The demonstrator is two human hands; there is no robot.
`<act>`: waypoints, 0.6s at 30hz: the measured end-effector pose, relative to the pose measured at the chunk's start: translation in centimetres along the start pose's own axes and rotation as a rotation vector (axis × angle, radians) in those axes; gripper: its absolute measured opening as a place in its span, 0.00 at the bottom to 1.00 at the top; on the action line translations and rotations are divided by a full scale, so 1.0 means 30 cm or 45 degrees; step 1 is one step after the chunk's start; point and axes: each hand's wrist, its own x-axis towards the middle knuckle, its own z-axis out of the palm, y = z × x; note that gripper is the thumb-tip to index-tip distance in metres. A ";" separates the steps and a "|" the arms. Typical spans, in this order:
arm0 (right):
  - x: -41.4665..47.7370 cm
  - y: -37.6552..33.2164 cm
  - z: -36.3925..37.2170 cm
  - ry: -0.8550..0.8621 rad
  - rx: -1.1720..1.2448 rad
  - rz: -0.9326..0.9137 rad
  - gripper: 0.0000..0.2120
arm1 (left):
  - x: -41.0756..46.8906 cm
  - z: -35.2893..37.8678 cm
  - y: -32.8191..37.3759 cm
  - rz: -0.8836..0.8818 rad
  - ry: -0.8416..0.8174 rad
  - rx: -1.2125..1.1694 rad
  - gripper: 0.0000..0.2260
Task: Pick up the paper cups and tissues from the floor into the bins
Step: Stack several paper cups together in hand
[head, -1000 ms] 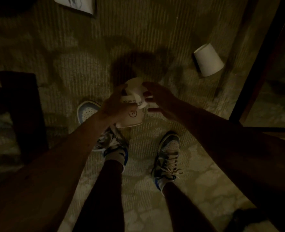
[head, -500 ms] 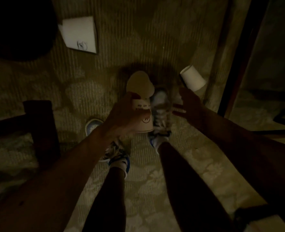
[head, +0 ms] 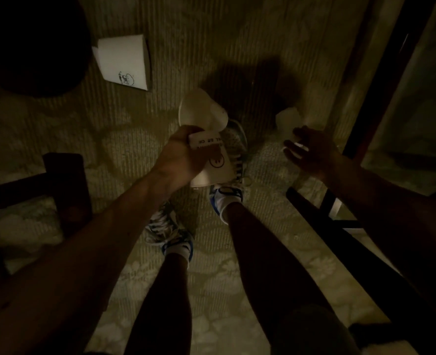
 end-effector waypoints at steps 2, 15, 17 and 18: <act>-0.019 -0.003 -0.003 -0.015 -0.031 0.010 0.13 | -0.023 0.023 0.021 -0.017 -0.017 -0.051 0.12; -0.680 -0.286 0.409 -0.547 -0.309 -0.046 0.07 | -0.510 -0.197 0.507 0.033 0.365 -0.725 0.11; -0.783 -0.349 0.494 -0.640 -0.433 -0.152 0.06 | -0.602 -0.261 0.573 0.097 0.457 -0.780 0.14; -0.834 -0.375 0.533 -0.673 -0.504 -0.209 0.06 | -0.643 -0.290 0.596 0.114 0.490 -0.822 0.16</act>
